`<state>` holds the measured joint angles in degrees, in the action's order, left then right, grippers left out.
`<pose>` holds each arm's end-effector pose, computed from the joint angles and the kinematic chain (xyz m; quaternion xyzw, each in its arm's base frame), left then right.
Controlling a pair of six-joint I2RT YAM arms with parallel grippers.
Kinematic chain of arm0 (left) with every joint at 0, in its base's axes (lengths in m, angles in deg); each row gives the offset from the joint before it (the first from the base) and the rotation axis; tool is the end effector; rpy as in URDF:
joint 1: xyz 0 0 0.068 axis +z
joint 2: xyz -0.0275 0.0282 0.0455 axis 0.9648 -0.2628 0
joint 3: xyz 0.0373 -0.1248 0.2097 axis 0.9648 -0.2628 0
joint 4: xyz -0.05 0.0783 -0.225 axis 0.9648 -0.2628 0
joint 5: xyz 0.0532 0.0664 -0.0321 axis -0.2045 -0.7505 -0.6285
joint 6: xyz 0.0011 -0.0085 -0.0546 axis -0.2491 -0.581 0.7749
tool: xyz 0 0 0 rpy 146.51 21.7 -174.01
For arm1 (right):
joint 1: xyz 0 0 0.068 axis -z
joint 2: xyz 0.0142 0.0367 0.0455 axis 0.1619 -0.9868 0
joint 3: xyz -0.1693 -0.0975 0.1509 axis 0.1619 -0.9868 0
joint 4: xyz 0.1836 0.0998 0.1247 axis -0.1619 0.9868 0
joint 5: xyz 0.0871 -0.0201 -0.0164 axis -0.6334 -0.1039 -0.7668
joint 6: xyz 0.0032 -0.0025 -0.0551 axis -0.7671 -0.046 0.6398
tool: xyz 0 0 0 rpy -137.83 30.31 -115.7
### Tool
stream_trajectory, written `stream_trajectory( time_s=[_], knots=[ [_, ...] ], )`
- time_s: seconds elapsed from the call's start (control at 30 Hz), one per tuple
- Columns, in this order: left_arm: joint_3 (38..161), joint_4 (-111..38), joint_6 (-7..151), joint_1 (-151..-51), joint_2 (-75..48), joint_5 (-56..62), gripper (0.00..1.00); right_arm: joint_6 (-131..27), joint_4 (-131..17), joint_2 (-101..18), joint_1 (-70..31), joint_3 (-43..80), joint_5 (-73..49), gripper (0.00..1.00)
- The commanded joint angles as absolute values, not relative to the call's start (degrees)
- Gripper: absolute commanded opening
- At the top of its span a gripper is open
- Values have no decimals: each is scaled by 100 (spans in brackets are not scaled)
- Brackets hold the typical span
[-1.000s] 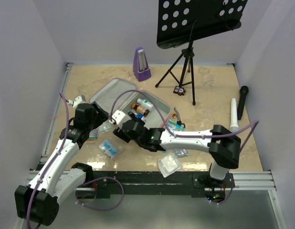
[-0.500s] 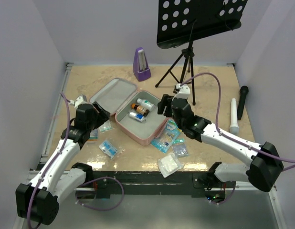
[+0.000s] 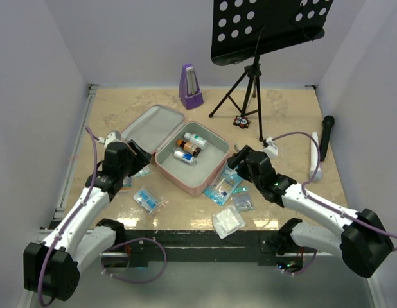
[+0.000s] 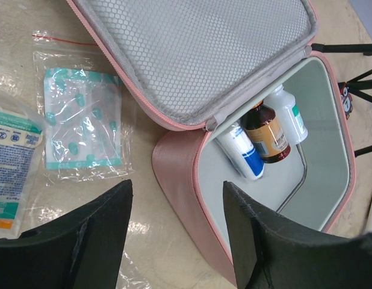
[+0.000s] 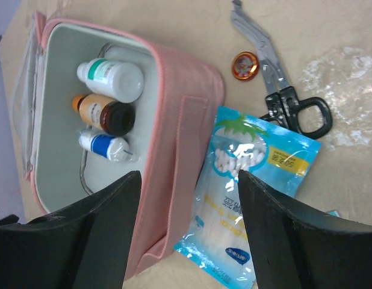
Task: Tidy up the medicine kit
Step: Pick up the medical item at the center of the board.
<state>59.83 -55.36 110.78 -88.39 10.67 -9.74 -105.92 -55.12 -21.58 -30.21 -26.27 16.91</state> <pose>0.1910 -0.0430 0.2174 -0.2983 0.8387 -0.2097 0.4046 0.1800 0.1306 0.1997 0.2464 0.8310 0.2573 0.4273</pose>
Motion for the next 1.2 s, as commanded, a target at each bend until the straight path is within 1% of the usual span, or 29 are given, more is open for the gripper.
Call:
stream_trajectory(
  time_s=[0.0,0.2,0.5,0.83,0.93,1.17],
  knots=[
    [5867,-5186,11154,-8830,1067,-767,65,-11310,-5698,-2049,-2681,-3057,1464,68],
    [5823,-5150,11163,-8830,997,-670,64,-11566,-5988,-2145,-2549,-3242,1490,65],
    [5779,-5133,11136,-8830,1067,-775,63,-11610,-6190,-2550,-2364,-3488,1315,66],
    [5718,-5001,11128,-8830,848,-714,63,-11593,-6339,-2778,-2320,-3655,1262,68],
    [5700,-4957,11136,-8830,795,-670,62,-11540,-6603,-3032,-2312,-3664,1165,66],
    [5735,-5010,11136,-8830,865,-696,62,-11311,-6999,-3516,-2276,-3524,1016,55]
  ],
)
